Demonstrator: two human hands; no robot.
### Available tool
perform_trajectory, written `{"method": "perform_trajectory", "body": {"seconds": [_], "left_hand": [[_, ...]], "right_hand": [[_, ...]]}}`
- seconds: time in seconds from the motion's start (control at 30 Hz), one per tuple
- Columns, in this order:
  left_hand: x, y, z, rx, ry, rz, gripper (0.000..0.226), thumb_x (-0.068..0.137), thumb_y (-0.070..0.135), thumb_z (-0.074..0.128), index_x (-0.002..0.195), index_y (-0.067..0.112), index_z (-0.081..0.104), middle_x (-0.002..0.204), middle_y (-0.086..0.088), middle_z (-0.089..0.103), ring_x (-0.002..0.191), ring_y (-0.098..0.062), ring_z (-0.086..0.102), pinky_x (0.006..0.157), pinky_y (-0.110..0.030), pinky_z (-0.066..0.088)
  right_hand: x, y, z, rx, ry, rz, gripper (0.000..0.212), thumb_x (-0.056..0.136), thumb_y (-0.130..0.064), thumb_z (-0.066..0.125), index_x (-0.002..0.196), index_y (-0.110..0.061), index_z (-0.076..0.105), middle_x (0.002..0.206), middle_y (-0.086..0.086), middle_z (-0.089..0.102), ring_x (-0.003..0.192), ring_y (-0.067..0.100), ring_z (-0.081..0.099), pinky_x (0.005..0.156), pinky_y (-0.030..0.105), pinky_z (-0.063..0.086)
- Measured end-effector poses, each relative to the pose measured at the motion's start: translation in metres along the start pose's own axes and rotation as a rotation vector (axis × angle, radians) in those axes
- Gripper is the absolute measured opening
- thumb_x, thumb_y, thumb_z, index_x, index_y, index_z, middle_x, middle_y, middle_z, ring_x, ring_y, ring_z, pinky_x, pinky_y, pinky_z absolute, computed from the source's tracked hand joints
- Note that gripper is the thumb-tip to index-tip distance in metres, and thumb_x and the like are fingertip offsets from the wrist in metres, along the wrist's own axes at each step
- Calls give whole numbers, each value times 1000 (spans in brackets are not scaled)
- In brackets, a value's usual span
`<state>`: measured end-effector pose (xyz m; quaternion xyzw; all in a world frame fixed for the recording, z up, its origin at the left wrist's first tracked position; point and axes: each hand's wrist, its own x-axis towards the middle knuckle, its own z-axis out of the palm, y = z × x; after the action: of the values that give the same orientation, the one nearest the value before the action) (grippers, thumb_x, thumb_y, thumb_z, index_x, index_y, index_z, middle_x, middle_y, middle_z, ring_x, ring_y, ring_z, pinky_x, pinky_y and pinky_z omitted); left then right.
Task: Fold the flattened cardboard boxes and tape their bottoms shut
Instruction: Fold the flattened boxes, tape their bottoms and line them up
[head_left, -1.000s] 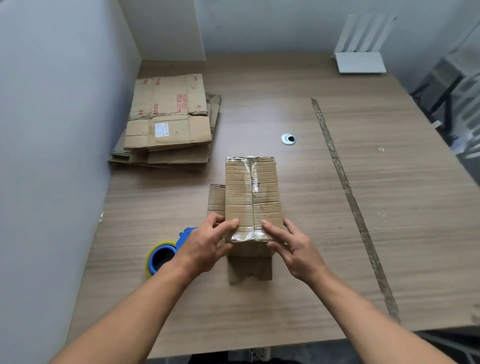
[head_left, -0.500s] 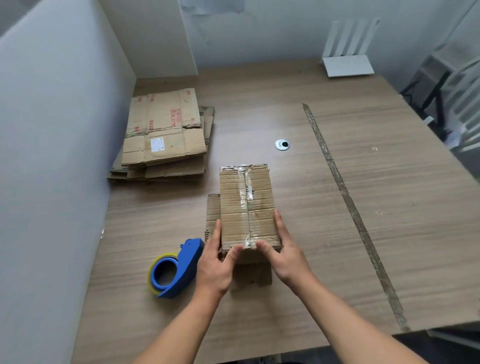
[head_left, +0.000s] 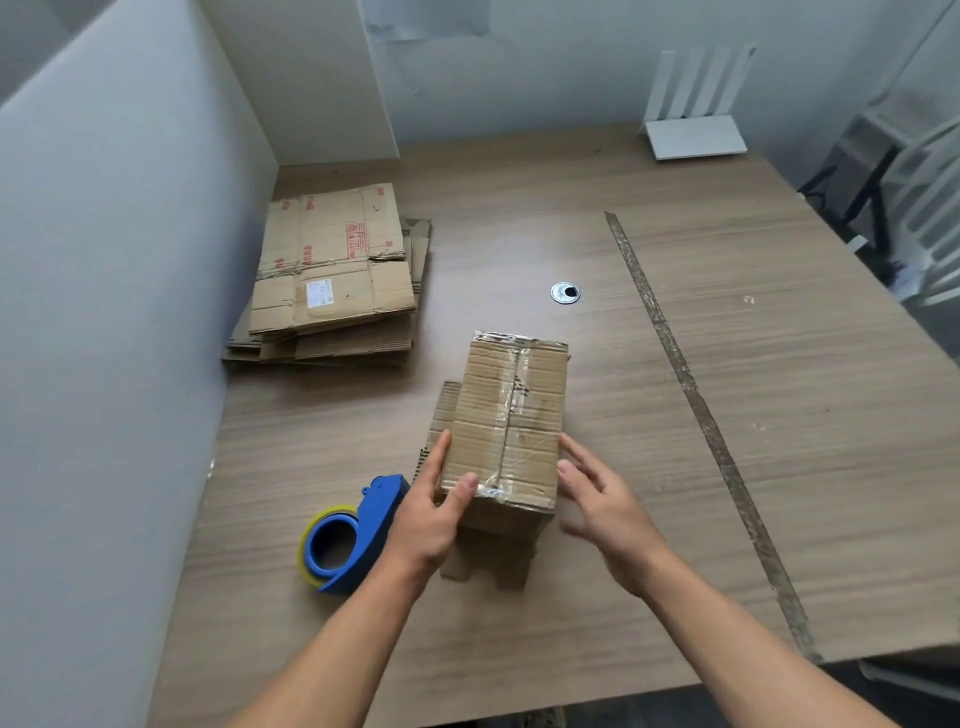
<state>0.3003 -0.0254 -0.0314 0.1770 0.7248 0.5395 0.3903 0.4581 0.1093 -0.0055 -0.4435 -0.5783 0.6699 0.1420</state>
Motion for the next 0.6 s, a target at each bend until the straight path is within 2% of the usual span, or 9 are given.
{"method": "perform_trajectory", "body": {"seconds": [0.07, 0.13, 0.23, 0.27, 0.33, 0.4, 0.5, 0.6], "left_hand": [[5, 2, -4, -7, -26, 10, 52, 81, 39, 67, 123, 65, 51, 139, 14, 57, 125, -15, 58, 107, -48, 47], [14, 8, -14, 28, -87, 38, 53, 80, 32, 64, 127, 54, 51, 144, 9, 53, 131, -19, 54, 111, -51, 42], [22, 23, -34, 188, -270, 87, 56, 81, 25, 62, 133, 37, 47, 144, 3, 53, 130, -12, 52, 114, -37, 39], [25, 27, -39, 223, -321, 89, 54, 80, 23, 63, 132, 34, 49, 141, 3, 56, 126, -9, 54, 112, -32, 41], [28, 30, -44, 289, -322, 60, 49, 81, 24, 70, 126, 33, 55, 131, 4, 62, 118, -11, 61, 104, -27, 47], [27, 28, -43, 382, -173, 53, 45, 85, 23, 77, 126, 31, 60, 124, -2, 67, 108, -14, 65, 97, -26, 50], [14, 23, -30, 604, 182, 55, 41, 89, 35, 73, 126, 20, 68, 115, -6, 72, 106, -19, 65, 91, -27, 47], [1, 18, -11, 537, 361, 46, 41, 92, 37, 67, 128, 16, 67, 116, -10, 72, 113, -27, 64, 91, -30, 44]], "right_hand": [[9, -13, -13, -305, 221, -155, 41, 95, -43, 62, 135, -37, 56, 139, 4, 51, 127, 17, 50, 111, 37, 39], [24, -35, -25, -468, 325, -261, 60, 92, -42, 67, 146, -27, 47, 150, 8, 35, 141, 22, 32, 118, 33, 23], [52, -58, -39, -724, 316, -259, 78, 86, -53, 68, 153, -28, 36, 158, 10, 26, 147, 31, 19, 121, 40, 16], [60, -60, -41, -768, 274, -221, 83, 85, -56, 68, 154, -26, 33, 159, 11, 27, 147, 31, 20, 120, 40, 18], [70, -58, -39, -803, 146, -122, 89, 83, -56, 70, 155, -22, 30, 157, 10, 35, 144, 29, 31, 117, 36, 25], [73, -53, -32, -848, 70, -52, 89, 82, -55, 72, 154, -21, 31, 151, 10, 45, 138, 28, 42, 111, 34, 34], [72, -42, -25, -841, 132, -65, 81, 79, -52, 76, 147, -23, 42, 140, 9, 56, 129, 29, 50, 104, 35, 40], [69, -39, -28, -778, 159, -70, 77, 76, -49, 80, 142, -24, 49, 134, 6, 62, 124, 27, 55, 101, 32, 43]]}}
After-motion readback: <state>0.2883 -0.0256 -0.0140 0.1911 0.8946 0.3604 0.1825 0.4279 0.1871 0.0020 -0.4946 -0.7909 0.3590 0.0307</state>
